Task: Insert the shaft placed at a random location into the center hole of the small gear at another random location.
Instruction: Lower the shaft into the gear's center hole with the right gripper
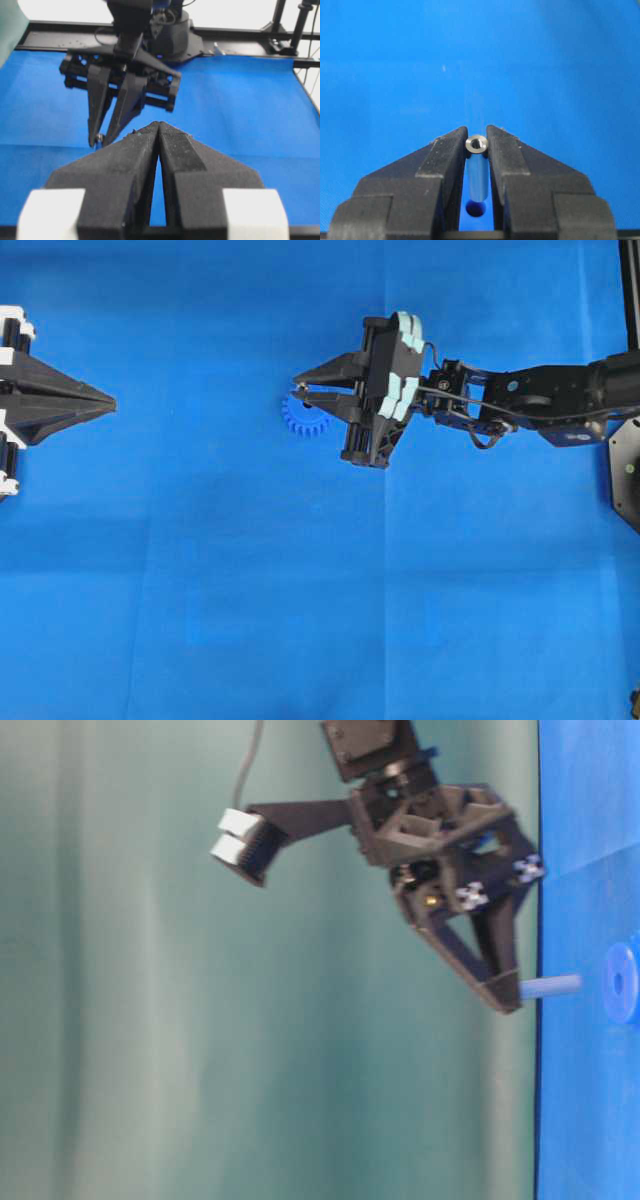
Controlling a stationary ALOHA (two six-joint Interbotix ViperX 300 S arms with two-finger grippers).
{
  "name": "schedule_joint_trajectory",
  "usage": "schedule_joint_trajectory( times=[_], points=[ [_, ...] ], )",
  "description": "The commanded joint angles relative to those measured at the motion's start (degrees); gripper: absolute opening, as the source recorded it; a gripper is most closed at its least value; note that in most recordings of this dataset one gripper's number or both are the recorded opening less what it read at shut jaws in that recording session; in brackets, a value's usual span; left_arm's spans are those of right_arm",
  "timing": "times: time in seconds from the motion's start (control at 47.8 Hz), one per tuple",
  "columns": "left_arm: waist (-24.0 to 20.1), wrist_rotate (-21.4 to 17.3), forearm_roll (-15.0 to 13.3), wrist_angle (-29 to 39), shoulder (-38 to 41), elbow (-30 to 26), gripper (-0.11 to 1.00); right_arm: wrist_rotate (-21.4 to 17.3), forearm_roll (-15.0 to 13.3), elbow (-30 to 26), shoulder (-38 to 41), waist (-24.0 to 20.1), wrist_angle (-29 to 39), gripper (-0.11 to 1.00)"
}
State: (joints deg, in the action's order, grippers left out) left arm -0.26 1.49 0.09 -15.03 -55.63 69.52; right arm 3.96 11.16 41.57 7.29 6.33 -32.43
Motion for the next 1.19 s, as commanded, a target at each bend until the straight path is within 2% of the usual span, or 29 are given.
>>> schedule_joint_trajectory(
  times=[0.0, 0.251, 0.795, 1.171],
  points=[
    [0.00, -0.09, 0.00, -0.26, 0.18, -0.62, 0.00, -0.09, 0.26, -0.44, 0.44, -0.09, -1.85, 0.03],
    [-0.09, -0.09, 0.00, -0.26, 0.18, -0.62, 0.00, -0.18, 1.23, -0.44, 3.60, -0.09, -4.39, 0.03],
    [0.00, -0.09, 0.00, -0.26, 0.18, -0.62, 0.00, -0.44, 2.20, 0.53, 5.01, -0.09, -4.31, 0.03],
    [0.00, -0.09, 0.00, -0.35, 0.18, -0.53, 0.00, -0.44, 3.43, -0.88, 7.29, 0.00, -3.16, 0.03]
  ],
)
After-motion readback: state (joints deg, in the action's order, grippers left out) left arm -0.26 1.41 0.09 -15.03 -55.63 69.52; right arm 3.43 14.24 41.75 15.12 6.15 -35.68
